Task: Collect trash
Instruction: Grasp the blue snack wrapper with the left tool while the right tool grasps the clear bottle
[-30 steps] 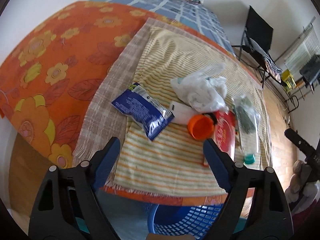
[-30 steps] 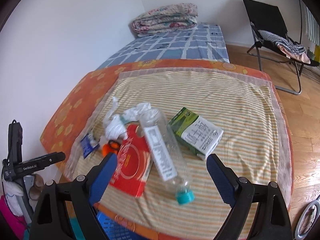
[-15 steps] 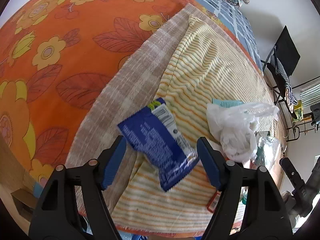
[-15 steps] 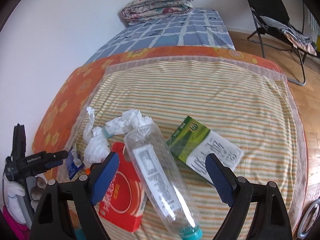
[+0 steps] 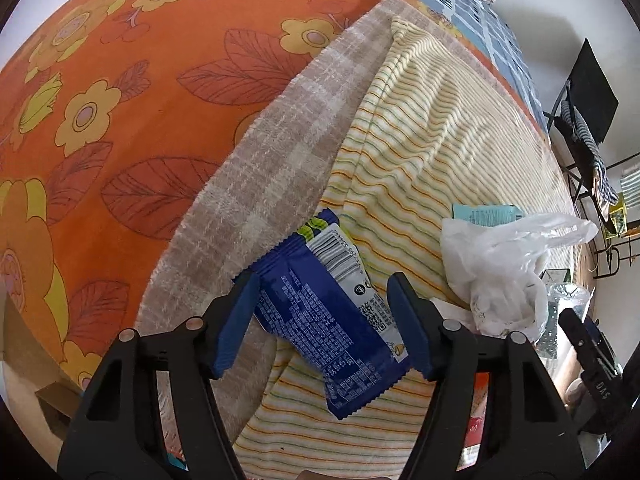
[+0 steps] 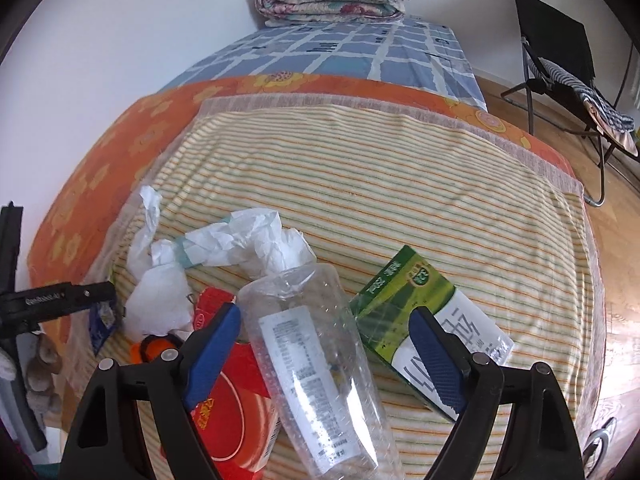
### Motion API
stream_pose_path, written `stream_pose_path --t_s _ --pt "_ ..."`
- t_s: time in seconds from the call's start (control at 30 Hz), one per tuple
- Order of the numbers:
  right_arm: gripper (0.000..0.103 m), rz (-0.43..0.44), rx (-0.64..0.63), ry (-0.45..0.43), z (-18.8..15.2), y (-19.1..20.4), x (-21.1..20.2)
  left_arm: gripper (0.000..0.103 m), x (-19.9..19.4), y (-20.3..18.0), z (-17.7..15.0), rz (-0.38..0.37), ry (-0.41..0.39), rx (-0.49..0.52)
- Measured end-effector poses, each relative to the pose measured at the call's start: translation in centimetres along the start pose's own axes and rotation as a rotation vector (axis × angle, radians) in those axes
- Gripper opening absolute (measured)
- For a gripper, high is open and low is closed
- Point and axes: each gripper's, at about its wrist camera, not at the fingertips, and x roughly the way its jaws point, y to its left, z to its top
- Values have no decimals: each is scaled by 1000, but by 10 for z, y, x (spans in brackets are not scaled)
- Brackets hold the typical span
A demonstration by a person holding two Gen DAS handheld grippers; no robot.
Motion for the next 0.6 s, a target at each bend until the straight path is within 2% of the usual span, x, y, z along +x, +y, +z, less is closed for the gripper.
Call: stream_pose_path --t_s 0.07,0.13,0.3,0.5,0.57,0.6 --pt "87 -11 -8 4 0 1 3 67 1 0 1 -3 0 -3" --pt "78 -5 -18 12 -1 4 6 63 1 -1 0 -9 -6 1" --pt "60 -9 -61 24 -4 12 8 43 -6 -7 -1 -26 -18 33" --pt "60 4 -49 -1 -7 9 -7 39 -10 -5 1 -50 -33 36" --pt "60 16 -43 -9 -9 7 -12 39 -12 -6 0 -19 -40 58" --pt "60 19 -42 -12 -10 5 -15 43 -12 -7 -1 -8 -36 61"
